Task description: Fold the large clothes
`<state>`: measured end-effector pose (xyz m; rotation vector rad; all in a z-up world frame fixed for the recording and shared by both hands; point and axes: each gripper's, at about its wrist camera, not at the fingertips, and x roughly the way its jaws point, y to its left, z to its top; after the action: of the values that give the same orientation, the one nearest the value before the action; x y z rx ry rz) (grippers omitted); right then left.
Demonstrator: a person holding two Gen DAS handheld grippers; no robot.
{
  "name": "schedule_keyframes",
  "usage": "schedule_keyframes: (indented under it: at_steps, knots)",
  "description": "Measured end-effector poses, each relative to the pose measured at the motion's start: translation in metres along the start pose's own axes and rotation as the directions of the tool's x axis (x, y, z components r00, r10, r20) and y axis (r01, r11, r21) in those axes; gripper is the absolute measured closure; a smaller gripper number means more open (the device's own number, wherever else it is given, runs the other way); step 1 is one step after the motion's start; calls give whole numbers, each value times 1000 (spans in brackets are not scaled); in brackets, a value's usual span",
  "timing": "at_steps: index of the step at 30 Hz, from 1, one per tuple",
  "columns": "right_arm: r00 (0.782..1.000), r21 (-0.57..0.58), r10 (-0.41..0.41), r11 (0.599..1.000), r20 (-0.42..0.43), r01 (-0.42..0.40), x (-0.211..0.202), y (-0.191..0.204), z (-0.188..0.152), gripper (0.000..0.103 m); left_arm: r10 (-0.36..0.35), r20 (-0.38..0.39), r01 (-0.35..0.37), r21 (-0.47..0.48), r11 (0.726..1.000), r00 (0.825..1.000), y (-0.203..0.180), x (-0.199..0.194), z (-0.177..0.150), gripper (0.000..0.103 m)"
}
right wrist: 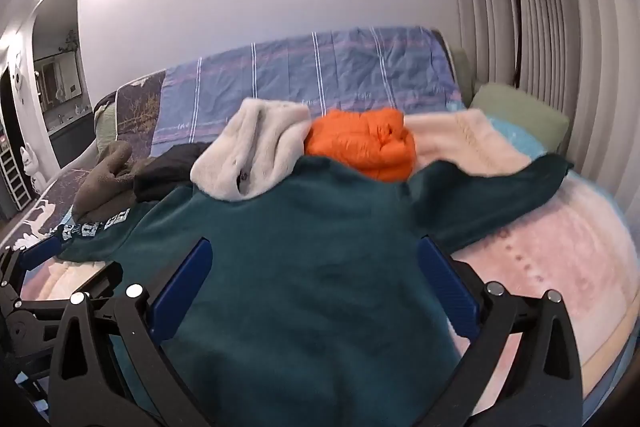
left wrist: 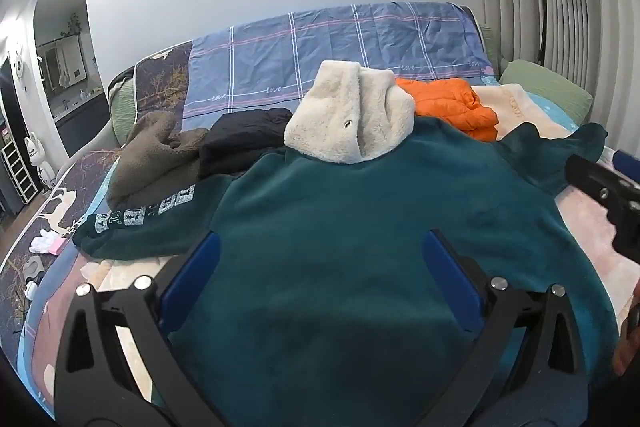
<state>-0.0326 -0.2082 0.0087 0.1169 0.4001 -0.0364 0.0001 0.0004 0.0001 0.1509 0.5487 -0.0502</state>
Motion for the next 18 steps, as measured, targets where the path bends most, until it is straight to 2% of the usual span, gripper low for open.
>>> schedule_keyframes:
  at_steps: [1,2,5,7,18]
  knots:
    - [1000,-27,-7,1000,-25,6,6,7,-2,1,-1,-1,1,-1,1000,1000,0,0,0,2]
    - [1000,-44,-11,999,10,12,1,8,-5,1,0,-3,0,-2,1000,1000,0,0,0,2]
    - [999,-99,-33,994,42,37,-2,21,-10,1,-6,-7,6,-8,1000,1000,3,-1,-2,2]
    - [1000,-108,-30,994,9,31,4,25,-5,1,-7,-8,7,-12,1000,1000,4,-1,-5,2]
    - [999,-92,-31,995,-8,30,9,25,-11,1,-14,-23,14,-12,1000,1000,7,10,-6,2]
